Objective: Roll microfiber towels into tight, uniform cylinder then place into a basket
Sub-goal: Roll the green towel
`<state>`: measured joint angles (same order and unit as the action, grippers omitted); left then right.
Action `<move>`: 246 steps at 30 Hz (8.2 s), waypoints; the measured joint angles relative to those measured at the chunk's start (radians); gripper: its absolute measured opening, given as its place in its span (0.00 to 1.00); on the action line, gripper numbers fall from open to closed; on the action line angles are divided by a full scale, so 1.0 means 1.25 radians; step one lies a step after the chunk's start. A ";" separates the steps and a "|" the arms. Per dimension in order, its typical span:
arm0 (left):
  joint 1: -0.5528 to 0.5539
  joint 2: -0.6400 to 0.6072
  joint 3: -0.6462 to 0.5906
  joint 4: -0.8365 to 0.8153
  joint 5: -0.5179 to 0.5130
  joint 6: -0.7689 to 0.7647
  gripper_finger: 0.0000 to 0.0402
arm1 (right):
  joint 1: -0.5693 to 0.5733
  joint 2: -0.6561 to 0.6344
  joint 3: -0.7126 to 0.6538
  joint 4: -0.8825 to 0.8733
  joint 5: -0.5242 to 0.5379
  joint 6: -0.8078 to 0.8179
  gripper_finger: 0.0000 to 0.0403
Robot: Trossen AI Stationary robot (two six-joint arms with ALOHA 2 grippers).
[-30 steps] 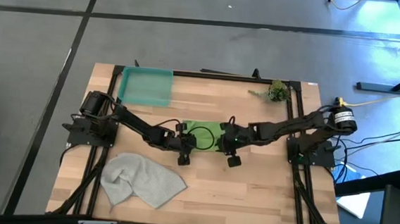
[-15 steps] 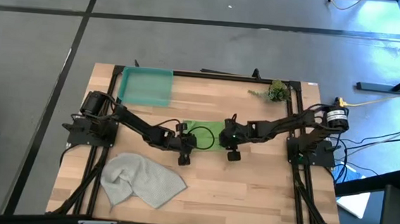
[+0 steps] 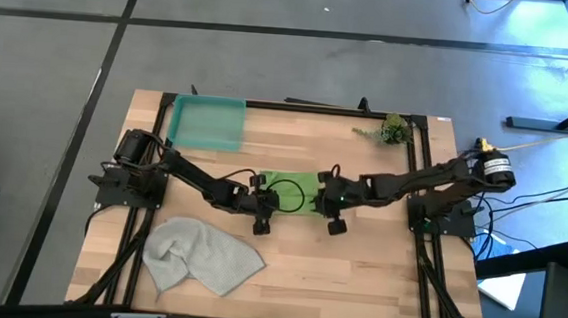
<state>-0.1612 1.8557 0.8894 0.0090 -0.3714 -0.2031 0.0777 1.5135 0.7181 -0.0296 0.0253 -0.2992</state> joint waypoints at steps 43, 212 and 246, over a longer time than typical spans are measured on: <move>0.000 -0.001 0.000 0.001 0.000 0.000 0.22 | 0.022 0.165 0.002 0.013 0.088 0.050 0.01; 0.066 -0.111 0.098 -0.289 0.188 0.107 0.00 | -0.195 0.244 0.153 -0.238 -0.546 0.277 0.00; 0.209 -0.022 0.099 -0.098 0.160 0.129 0.00 | -0.196 0.295 0.156 -0.187 -0.567 0.251 0.00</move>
<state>0.1004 1.8277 1.0126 -0.1138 -0.1720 -0.0421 -0.1677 1.8820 0.9134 -0.2628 -0.6829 0.0139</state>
